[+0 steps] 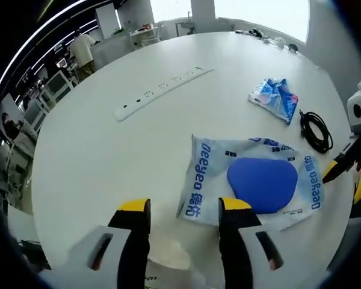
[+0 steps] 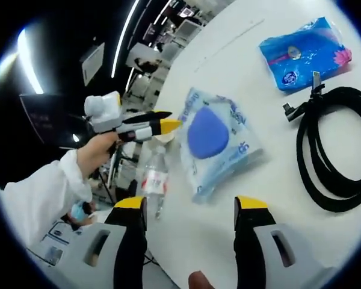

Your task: Arrange the tabletop items into an orderly group along one side of the table until the central work area is clear of visible clutter.

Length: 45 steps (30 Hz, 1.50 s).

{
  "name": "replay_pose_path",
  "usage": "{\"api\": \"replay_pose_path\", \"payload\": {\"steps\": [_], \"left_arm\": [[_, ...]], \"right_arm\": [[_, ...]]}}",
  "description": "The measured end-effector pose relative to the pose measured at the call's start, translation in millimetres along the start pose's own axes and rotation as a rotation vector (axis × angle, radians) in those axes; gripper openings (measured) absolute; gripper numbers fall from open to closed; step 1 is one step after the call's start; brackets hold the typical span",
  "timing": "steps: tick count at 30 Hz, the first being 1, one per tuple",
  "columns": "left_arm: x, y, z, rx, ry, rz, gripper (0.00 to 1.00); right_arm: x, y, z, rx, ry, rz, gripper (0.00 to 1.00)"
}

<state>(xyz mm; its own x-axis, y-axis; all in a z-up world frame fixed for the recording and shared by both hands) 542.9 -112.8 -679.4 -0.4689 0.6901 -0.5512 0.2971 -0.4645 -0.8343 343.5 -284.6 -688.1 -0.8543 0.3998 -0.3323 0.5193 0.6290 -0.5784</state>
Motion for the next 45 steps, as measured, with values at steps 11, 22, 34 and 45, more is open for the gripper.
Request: {"api": "replay_pose_path", "payload": {"steps": [11, 22, 34, 45], "left_arm": [[0.5, 8, 3.6, 0.020, -0.054, -0.020, 0.27], [0.6, 9, 8.9, 0.050, -0.050, -0.042, 0.04], [11.2, -15, 17.1, 0.032, -0.108, -0.052, 0.00], [17.3, -61, 26.9, -0.025, -0.173, 0.069, 0.00]], "right_arm": [[-2.3, 12, 3, 0.039, 0.022, 0.001, 0.49], [-3.5, 19, 8, 0.082, 0.029, -0.003, 0.25], [-8.7, 10, 11, 0.088, 0.008, 0.026, 0.00], [-30.1, -13, 7, 0.063, -0.028, 0.100, 0.00]]}}
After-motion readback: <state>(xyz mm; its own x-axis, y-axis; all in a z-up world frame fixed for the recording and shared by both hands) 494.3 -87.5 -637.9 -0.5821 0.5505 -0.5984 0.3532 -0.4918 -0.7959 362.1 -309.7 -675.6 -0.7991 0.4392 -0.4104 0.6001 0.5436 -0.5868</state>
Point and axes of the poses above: the point that each gripper's makers call its tool centre point, and the gripper's own axes: y roughly forward along the fingers, z roughly to its right, x roughly out of its underside, the point moved 8 cm from there along -y, roughly backward along the fingers, and after that the axes turned 7 degrees about x, right-handed, at the moved point
